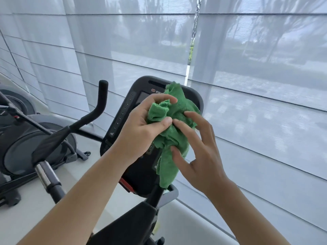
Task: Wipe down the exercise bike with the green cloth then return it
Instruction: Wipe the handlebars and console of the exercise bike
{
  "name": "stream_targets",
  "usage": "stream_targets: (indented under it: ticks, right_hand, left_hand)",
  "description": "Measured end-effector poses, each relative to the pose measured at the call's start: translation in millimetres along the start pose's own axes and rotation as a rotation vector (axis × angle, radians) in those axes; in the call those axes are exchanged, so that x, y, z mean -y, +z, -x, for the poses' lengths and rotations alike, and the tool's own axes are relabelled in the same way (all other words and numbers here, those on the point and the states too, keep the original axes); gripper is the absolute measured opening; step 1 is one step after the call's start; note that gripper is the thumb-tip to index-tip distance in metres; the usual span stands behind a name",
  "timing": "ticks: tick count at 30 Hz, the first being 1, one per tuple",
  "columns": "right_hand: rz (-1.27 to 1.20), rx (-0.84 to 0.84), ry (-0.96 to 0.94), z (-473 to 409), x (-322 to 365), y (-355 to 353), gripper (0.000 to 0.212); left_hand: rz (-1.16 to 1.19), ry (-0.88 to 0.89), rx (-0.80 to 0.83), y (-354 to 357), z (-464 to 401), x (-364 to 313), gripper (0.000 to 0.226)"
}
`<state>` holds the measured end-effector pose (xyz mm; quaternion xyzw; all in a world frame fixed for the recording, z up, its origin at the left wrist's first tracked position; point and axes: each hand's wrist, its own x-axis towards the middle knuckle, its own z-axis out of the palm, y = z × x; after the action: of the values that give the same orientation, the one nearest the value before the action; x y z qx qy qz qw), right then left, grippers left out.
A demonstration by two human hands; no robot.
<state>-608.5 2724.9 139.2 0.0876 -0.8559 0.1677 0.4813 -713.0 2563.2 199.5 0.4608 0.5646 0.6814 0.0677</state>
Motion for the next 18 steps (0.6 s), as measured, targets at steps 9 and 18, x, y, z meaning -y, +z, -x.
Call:
stream_targets:
  ticks: [9,18]
  right_hand:
    - [0.096,0.315,0.180,-47,-36,17,0.059]
    - [0.104,0.394,0.316,-78,-31,28,0.057]
  left_hand:
    - [-0.377,-0.086,-0.004,-12,-55,47,0.032]
    - [-0.317,-0.119,-0.092,-28,-25,72,0.029]
